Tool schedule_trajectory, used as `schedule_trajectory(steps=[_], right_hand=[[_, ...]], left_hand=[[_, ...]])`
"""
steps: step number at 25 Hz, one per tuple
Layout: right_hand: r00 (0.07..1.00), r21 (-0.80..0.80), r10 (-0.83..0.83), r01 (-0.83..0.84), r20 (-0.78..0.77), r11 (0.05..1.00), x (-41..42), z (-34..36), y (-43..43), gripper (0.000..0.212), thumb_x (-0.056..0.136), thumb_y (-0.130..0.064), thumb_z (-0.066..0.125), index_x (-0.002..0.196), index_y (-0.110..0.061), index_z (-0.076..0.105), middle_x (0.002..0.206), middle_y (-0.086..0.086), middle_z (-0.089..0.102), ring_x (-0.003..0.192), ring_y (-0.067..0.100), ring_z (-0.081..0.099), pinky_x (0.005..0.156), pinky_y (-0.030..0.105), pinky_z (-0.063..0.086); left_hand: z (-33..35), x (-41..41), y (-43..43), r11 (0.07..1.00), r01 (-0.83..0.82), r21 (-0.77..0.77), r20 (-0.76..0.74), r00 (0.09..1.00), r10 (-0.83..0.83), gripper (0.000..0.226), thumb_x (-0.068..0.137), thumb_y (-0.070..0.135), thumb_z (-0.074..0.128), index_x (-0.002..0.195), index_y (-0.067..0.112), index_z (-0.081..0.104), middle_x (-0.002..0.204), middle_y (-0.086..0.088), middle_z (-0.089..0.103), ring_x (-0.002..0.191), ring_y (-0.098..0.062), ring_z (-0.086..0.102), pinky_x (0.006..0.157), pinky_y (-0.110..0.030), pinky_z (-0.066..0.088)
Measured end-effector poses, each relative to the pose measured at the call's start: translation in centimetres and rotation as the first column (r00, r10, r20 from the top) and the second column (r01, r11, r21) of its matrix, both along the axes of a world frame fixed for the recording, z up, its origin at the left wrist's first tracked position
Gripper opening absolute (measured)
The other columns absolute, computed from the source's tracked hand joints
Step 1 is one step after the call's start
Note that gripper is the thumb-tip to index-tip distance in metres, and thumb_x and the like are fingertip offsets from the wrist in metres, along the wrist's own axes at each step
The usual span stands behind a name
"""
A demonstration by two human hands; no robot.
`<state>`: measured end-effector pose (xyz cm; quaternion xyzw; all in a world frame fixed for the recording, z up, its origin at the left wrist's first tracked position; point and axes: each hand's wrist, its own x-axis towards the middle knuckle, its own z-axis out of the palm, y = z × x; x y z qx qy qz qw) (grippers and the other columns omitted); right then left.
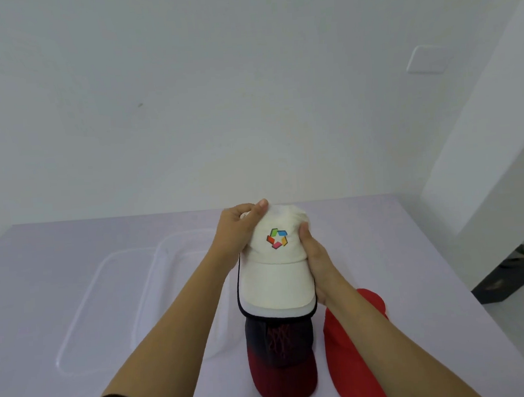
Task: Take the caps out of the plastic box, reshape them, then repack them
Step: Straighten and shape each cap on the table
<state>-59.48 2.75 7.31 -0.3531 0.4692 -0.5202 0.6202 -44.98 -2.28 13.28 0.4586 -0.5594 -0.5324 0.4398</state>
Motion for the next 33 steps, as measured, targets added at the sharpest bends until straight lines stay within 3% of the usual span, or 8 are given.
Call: schedule_trajectory(steps=[1, 3, 6, 14, 19, 22, 26, 33], right_hand=[[0.999, 0.007, -0.044, 0.045, -0.032, 0.999, -0.1, -0.2, -0.2, 0.083, 0.069, -0.075, 0.057, 0.12, -0.01, 0.06, 0.114, 0.014, 0.069, 0.103, 0.03, 0.067, 0.092, 0.052, 0.051], [0.991, 0.01, -0.122, 0.123, -0.054, 0.992, -0.2, -0.4, -0.5, 0.088, 0.064, -0.075, 0.063, 0.12, -0.009, 0.057, 0.112, 0.012, 0.07, 0.099, 0.028, 0.069, 0.088, 0.05, 0.055], [0.969, -0.003, -0.215, 0.216, -0.123, 0.976, -0.6, 0.0, -0.6, 0.077, 0.066, -0.069, 0.064, 0.114, -0.009, 0.056, 0.108, 0.009, 0.071, 0.094, 0.024, 0.07, 0.08, 0.041, 0.058], [0.972, 0.042, 0.064, -0.075, 0.225, 0.996, -0.5, 0.1, 1.0, 0.053, 0.087, -0.048, 0.052, 0.126, -0.013, 0.058, 0.122, 0.013, 0.065, 0.112, 0.029, 0.063, 0.087, 0.039, 0.055], [0.91, 0.203, -0.02, -0.071, 0.414, 0.977, 0.8, -1.9, 2.1, 0.054, 0.088, -0.053, 0.049, 0.127, -0.017, 0.057, 0.125, 0.011, 0.064, 0.117, 0.03, 0.059, 0.1, 0.047, 0.045], [0.875, 0.203, -0.092, -0.007, 0.474, 0.979, 1.3, -1.9, 2.1, 0.052, 0.091, -0.052, 0.043, 0.127, -0.017, 0.056, 0.123, 0.01, 0.065, 0.112, 0.027, 0.063, 0.085, 0.041, 0.056], [0.868, 0.174, -0.127, 0.047, 0.48, 0.984, 1.2, -2.1, 2.1, 0.046, 0.094, -0.047, 0.043, 0.129, -0.019, 0.054, 0.122, 0.008, 0.066, 0.109, 0.024, 0.065, 0.076, 0.035, 0.058], [0.858, 0.19, -0.238, 0.168, 0.454, 0.967, 1.3, -3.1, 1.8, 0.05, 0.089, -0.049, 0.05, 0.131, -0.023, 0.051, 0.125, 0.008, 0.064, 0.111, 0.027, 0.063, 0.072, 0.038, 0.058]], left_hand=[[-0.7, 0.0, 0.1, 0.997, -0.042, 0.06, -0.011, 0.999, 0.043, 0.02, 0.09, 0.041, 0.056, 0.081, 0.028, 0.068, 0.079, 0.009, 0.069, 0.074, -0.006, 0.065, 0.06, -0.019, 0.046], [-1.8, 0.0, 0.5, 0.967, -0.012, 0.253, -0.039, 0.999, 0.023, 0.042, 0.086, 0.058, 0.051, 0.109, 0.024, 0.06, 0.103, 0.004, 0.07, 0.091, -0.013, 0.068, 0.069, -0.026, 0.053], [-3.5, -0.3, 1.2, 0.925, 0.098, 0.367, -0.075, 0.994, -0.075, 0.061, 0.081, 0.068, 0.048, 0.112, 0.019, 0.066, 0.104, -0.004, 0.074, 0.096, -0.02, 0.071, 0.084, -0.036, 0.056], [-4.3, -0.5, 1.0, 0.926, -0.197, 0.323, -0.256, 0.924, 0.285, 0.061, 0.07, 0.064, 0.065, 0.107, 0.016, 0.065, 0.1, -0.007, 0.074, 0.092, -0.025, 0.072, 0.084, -0.045, 0.057], [-4.8, -0.2, 0.4, 0.909, -0.355, 0.22, -0.094, 0.919, 0.382, 0.062, 0.066, 0.073, 0.06, 0.099, 0.02, 0.061, 0.1, -0.004, 0.071, 0.094, -0.02, 0.068, 0.087, -0.046, 0.055], [-5.1, -0.2, 0.5, 0.941, -0.288, 0.178, -0.031, 0.954, 0.298, 0.061, 0.071, 0.073, 0.055, 0.108, 0.025, 0.055, 0.106, 0.0, 0.068, 0.1, -0.018, 0.065, 0.092, -0.045, 0.052], [-4.6, 0.0, -0.2, 0.965, -0.233, -0.122, 0.121, 0.961, 0.248, 0.05, 0.09, 0.044, 0.053, 0.135, 0.025, 0.04, 0.129, 0.012, 0.048, 0.121, -0.009, 0.047, 0.101, -0.029, 0.04], [-1.2, 2.5, -2.2, 0.968, 0.13, -0.216, 0.374, 0.927, -0.041, 0.019, 0.09, 0.036, 0.059, 0.095, 0.019, 0.055, 0.076, 0.0, 0.063, 0.067, -0.01, 0.058, 0.063, -0.023, 0.046]])
